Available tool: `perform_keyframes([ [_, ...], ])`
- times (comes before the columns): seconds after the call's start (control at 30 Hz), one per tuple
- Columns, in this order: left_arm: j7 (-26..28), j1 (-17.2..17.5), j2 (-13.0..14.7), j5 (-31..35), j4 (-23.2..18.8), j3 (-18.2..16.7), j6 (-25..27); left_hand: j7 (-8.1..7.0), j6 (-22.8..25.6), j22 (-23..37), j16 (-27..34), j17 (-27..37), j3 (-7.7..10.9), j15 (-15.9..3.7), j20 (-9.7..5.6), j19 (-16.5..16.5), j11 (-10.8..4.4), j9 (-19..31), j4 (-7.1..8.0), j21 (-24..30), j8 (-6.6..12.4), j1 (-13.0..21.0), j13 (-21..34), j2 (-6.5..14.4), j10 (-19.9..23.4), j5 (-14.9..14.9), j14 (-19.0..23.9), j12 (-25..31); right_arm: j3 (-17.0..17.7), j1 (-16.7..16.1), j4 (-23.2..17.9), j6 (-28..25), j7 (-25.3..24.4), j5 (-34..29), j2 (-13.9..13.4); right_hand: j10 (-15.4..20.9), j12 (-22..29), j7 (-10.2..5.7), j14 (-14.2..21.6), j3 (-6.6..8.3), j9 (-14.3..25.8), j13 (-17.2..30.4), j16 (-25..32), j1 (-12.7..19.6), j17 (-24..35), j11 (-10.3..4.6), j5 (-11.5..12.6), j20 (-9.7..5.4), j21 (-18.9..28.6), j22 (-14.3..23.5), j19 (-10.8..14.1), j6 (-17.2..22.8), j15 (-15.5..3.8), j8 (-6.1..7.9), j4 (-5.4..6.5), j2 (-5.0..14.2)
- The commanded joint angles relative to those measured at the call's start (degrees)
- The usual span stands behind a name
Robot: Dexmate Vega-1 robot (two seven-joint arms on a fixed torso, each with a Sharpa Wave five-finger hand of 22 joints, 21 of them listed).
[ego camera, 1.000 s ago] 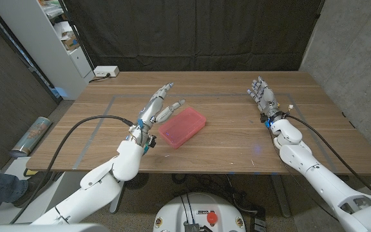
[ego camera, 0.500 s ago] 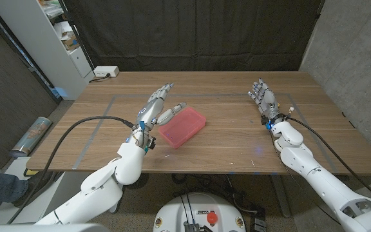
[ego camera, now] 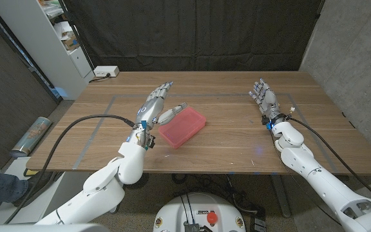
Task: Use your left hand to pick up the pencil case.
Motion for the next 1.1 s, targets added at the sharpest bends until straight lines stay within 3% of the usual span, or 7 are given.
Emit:
perform_keyframes([
  [0.03,-0.74,-0.73,0.40,0.41,-0.16,0.59,2.06,0.04,-0.62,0.06,-0.18,0.10,-0.26,0.45,0.11,0.65,-0.14,0.09,-0.05,0.54,-0.06,0.26,0.20,-0.84,-0.82,0.23,-0.67,-0.17,-0.07,0.38,0.17,-0.40,-0.35,-0.24,0.07,0.21,0.34,0.25,0.12,-0.13,0.11,0.13,0.49,0.00,-0.07,0.07,0.08,0.42,0.31,0.06,0.27,0.55,0.53,0.00,0.14,0.53],
  [0.47,-3.66,-2.06,0.80,3.18,-1.12,2.42,9.42,0.09,-0.84,-0.01,-0.34,0.12,-0.68,1.19,0.15,1.09,-0.05,0.09,-0.01,0.41,0.07,0.67,0.27,-1.86,-1.47,0.46,-1.19,-0.30,-0.71,1.00,0.87,-0.54,-1.15,-0.83,1.00,0.18,0.32,0.30,0.12,-0.19,0.11,0.13,0.51,-0.02,-0.19,0.11,0.05,0.51,0.29,0.07,0.17,0.63,0.46,0.02,0.11,0.58],
  [0.63,-7.50,-3.64,0.78,5.30,-2.49,4.29,15.26,0.17,-0.83,-0.02,-0.36,0.13,-0.78,1.38,0.15,1.24,0.16,0.09,0.01,0.40,0.12,0.80,0.29,-2.10,-1.66,0.52,-1.28,-0.34,-0.94,1.31,1.31,-0.50,-1.20,-0.97,1.35,0.17,0.32,0.36,0.14,-0.21,0.10,0.13,0.52,-0.04,-0.23,0.11,0.05,0.51,0.29,0.07,0.16,0.64,0.46,0.02,0.10,0.59],
  [1.1,-4.51,-5.29,0.65,10.03,-1.27,8.21,16.39,0.51,-0.13,0.06,0.10,0.16,-1.46,1.79,0.15,2.54,0.18,0.09,0.21,0.59,0.50,1.09,0.37,-3.39,-1.21,0.76,-0.18,0.02,-1.01,1.96,2.14,-0.23,-0.43,-0.79,1.59,0.10,0.29,0.39,0.06,-0.25,0.10,0.13,0.51,-0.07,-0.34,0.11,0.02,0.51,0.28,0.07,0.07,0.67,0.51,0.01,0.08,0.67],
])
